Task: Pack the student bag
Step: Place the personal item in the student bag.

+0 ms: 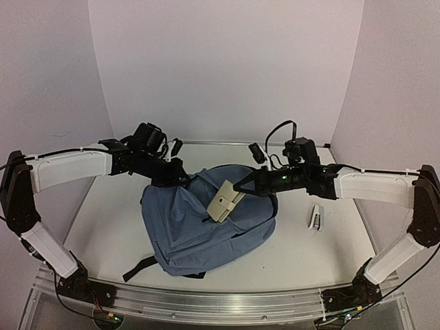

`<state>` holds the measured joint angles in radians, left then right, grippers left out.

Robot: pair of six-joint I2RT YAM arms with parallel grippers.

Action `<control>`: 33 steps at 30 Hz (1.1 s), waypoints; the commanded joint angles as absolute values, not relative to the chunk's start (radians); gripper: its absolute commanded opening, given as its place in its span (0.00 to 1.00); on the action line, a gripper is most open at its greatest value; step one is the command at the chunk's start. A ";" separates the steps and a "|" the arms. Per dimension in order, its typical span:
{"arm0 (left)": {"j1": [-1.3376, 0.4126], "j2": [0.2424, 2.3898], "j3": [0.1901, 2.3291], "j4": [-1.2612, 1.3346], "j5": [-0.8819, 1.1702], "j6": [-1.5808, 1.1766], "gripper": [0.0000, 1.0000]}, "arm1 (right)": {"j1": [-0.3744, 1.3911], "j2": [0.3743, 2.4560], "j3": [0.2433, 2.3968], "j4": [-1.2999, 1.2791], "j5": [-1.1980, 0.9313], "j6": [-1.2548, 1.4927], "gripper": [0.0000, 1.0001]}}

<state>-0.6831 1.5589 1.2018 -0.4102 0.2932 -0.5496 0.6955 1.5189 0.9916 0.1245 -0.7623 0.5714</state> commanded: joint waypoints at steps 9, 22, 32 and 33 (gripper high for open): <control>-0.675 1.542 1.250 -0.354 0.301 -0.538 0.00 | 0.698 1.509 0.903 0.156 -0.333 0.644 0.56; -0.675 1.571 1.262 -0.351 0.310 -0.535 0.00 | 0.714 1.273 0.680 0.196 -0.332 1.012 0.73; -0.675 1.585 1.280 -0.355 0.323 -0.531 0.00 | 0.761 1.368 0.617 0.392 -0.483 1.170 0.60; -0.675 1.587 1.282 -0.356 0.325 -0.532 0.00 | 0.765 1.379 0.617 0.400 -0.482 1.178 0.60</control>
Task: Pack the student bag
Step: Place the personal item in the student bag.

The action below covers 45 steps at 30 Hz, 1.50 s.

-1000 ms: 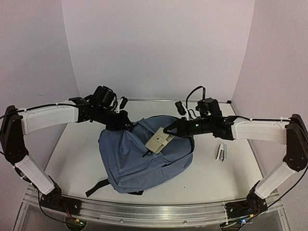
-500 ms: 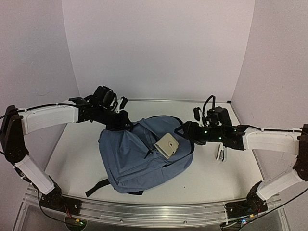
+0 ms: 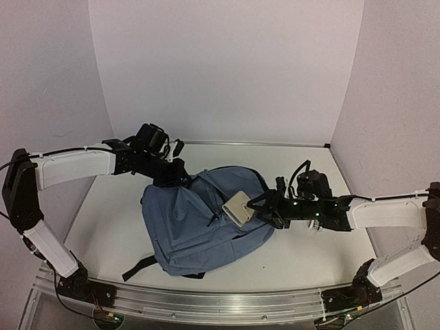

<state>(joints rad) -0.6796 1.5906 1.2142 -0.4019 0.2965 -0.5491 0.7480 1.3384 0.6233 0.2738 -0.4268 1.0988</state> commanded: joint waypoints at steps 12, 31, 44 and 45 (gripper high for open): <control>-0.675 1.584 1.287 -0.368 0.325 -0.531 0.00 | 0.816 1.469 0.573 0.526 -0.406 1.289 0.60; -0.675 1.579 1.285 -0.363 0.341 -0.528 0.00 | 0.864 1.535 0.561 0.754 -0.197 1.303 0.19; -0.675 1.557 1.274 -0.297 0.419 -0.474 0.00 | 0.867 1.431 0.885 0.314 -0.170 0.768 0.00; -0.675 1.555 1.272 -0.293 0.424 -0.473 0.00 | 0.867 1.451 0.908 0.313 -0.190 0.734 0.00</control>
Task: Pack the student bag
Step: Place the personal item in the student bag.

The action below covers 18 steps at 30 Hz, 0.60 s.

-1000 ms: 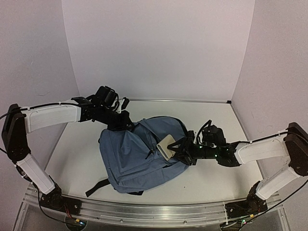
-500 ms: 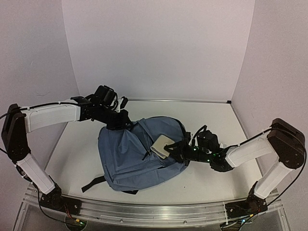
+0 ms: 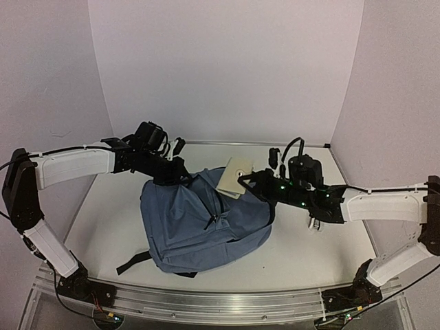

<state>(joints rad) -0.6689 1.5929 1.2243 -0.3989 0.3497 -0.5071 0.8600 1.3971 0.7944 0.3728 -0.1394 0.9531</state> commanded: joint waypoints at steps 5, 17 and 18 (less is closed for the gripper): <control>-0.675 1.542 1.262 -0.275 0.447 -0.469 0.00 | 0.867 1.536 0.988 0.297 -0.237 0.554 0.00; -0.675 1.523 1.259 -0.252 0.476 -0.459 0.00 | 0.868 1.706 1.091 0.211 -0.480 0.319 0.00; -0.675 1.524 1.260 -0.250 0.478 -0.458 0.00 | 0.868 1.729 1.108 0.210 -0.531 0.325 0.00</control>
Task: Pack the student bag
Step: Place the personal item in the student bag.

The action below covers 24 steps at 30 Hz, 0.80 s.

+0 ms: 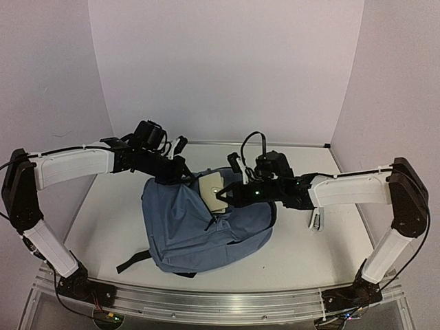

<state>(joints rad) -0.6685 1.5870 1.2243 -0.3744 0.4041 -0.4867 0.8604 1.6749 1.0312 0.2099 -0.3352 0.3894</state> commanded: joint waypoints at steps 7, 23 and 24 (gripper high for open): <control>-0.675 1.552 1.296 -0.247 0.521 -0.460 0.00 | 0.875 1.835 1.202 0.210 -0.680 0.402 0.00; -0.676 1.583 1.241 -0.120 0.578 -0.553 0.00 | 0.950 2.000 1.367 0.215 -0.538 0.410 0.21; -0.676 1.577 1.239 -0.129 0.553 -0.552 0.00 | 0.950 1.983 1.359 0.215 -0.520 0.408 0.26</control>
<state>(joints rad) -0.6629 1.5968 1.2219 -0.2887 0.5132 -0.5267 0.9310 1.9942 1.3399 0.2018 -0.5922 0.4271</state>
